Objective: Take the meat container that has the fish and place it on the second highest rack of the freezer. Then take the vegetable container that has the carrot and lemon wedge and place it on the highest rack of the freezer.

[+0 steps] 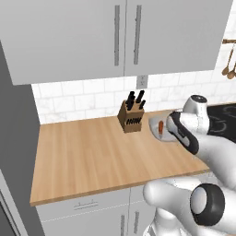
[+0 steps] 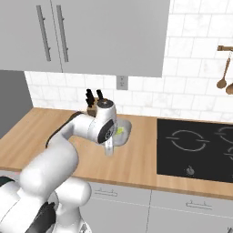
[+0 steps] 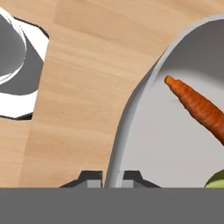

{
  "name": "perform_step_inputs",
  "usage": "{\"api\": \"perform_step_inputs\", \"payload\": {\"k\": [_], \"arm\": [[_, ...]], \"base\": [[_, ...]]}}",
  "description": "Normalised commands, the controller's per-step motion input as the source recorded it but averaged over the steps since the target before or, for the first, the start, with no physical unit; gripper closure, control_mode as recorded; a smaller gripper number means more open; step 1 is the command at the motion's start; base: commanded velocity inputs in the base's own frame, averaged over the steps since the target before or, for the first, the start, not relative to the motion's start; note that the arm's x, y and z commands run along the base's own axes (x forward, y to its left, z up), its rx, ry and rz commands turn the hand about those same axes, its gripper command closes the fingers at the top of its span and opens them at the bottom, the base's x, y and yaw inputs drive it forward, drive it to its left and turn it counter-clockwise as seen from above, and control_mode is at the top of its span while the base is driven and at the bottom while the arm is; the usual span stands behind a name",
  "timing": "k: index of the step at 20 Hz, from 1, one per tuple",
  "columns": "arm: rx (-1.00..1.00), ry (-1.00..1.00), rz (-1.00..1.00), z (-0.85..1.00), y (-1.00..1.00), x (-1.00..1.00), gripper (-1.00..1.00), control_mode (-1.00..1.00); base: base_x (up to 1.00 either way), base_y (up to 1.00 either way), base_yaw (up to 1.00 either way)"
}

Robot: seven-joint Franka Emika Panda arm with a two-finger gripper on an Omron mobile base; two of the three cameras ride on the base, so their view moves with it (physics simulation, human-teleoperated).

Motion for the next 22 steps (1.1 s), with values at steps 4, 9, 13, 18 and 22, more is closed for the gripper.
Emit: {"api": "perform_step_inputs", "payload": {"k": [4,9,13,18,22], "arm": [[-0.11,-0.12,0.0,0.75,0.78,-0.52,1.0,-1.0],[-0.02,0.0,-0.01,0.75,0.69,-0.24,1.0,-1.0],[0.0,0.12,-0.04,0.68,0.39,-0.21,1.0,-1.0],[0.06,0.19,-0.06,0.5,0.01,-0.1,1.0,-1.0],[0.1,0.09,-0.02,0.31,0.0,-0.16,1.0,-1.0]], "base": [[0.0,0.0,0.0],[0.0,0.0,0.0],[0.0,0.0,0.0],[0.0,0.0,0.0],[0.0,0.0,0.0]]}}
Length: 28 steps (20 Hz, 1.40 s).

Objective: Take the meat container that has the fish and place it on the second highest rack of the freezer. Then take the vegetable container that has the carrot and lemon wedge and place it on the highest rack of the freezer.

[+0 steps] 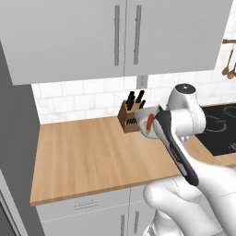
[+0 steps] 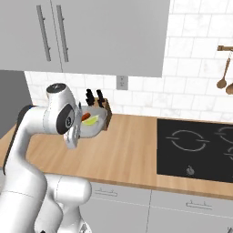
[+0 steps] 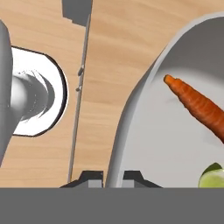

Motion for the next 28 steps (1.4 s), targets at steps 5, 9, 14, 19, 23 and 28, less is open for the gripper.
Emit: {"api": "perform_step_inputs", "payload": {"k": [5,9,14,19,23,28], "arm": [[0.01,0.0,0.0,0.04,0.01,-0.59,1.0,-1.0],[0.0,-0.01,0.04,0.0,0.16,-0.58,1.0,-1.0],[0.0,-0.06,0.12,0.09,0.11,-0.4,1.0,-1.0],[0.0,-0.02,0.04,0.0,0.01,-0.11,1.0,-1.0],[0.0,0.0,0.0,0.0,0.0,-0.12,1.0,-1.0],[0.0,0.0,0.0,0.0,0.0,0.0,1.0,1.0]], "base": [[0.0,0.0,0.0],[0.0,0.0,0.0],[0.0,0.0,0.0],[0.0,0.0,0.0],[0.0,0.0,0.0],[-0.92,-0.22,0.18]]}}
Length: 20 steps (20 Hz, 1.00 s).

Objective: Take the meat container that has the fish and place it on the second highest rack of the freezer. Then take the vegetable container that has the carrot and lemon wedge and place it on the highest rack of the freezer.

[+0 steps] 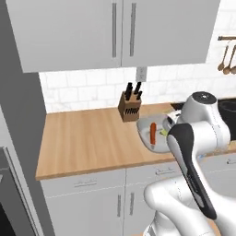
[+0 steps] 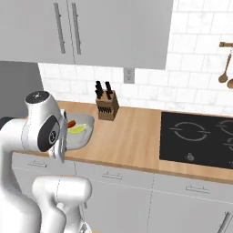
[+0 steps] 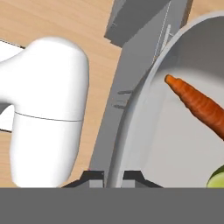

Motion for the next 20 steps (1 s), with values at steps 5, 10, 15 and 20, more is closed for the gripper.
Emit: {"api": "perform_step_inputs", "payload": {"k": [5,10,15,20], "arm": [[0.0,0.0,0.0,0.0,0.0,0.0,1.0,1.0],[0.0,0.0,0.0,0.0,0.0,0.0,1.0,1.0],[0.0,0.0,0.0,0.0,0.0,0.0,1.0,1.0],[0.0,0.0,0.0,0.0,0.0,0.0,1.0,1.0]], "base": [[-0.77,-0.03,0.73],[-0.33,0.22,0.97],[0.0,0.31,0.96],[0.08,0.26,0.88]]}}
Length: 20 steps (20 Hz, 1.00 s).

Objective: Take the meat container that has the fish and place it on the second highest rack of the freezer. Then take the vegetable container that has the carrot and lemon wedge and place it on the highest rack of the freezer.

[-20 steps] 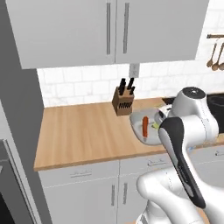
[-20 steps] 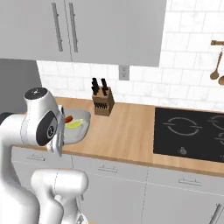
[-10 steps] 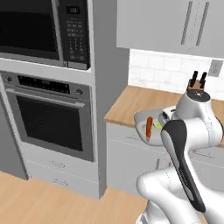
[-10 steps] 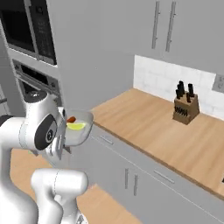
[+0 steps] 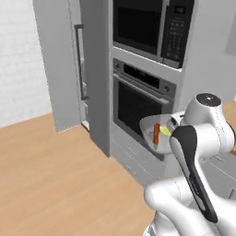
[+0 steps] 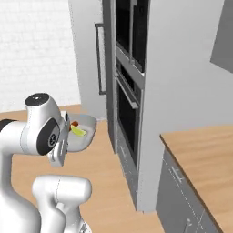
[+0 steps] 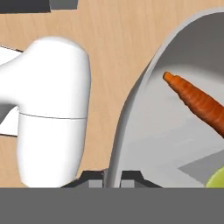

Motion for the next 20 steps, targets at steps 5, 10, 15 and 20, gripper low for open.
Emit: {"api": "perform_step_inputs", "payload": {"k": [5,10,15,20], "arm": [[0.0,0.0,0.0,0.0,0.0,0.0,1.0,1.0],[0.0,0.0,0.0,0.0,0.0,0.0,1.0,1.0],[0.0,0.0,0.0,0.0,0.0,0.0,1.0,1.0],[0.0,0.0,0.0,0.0,0.0,0.0,1.0,1.0]], "base": [[0.72,0.55,0.49],[1.0,0.59,0.4],[1.0,0.37,0.29],[1.0,0.32,0.17]]}}
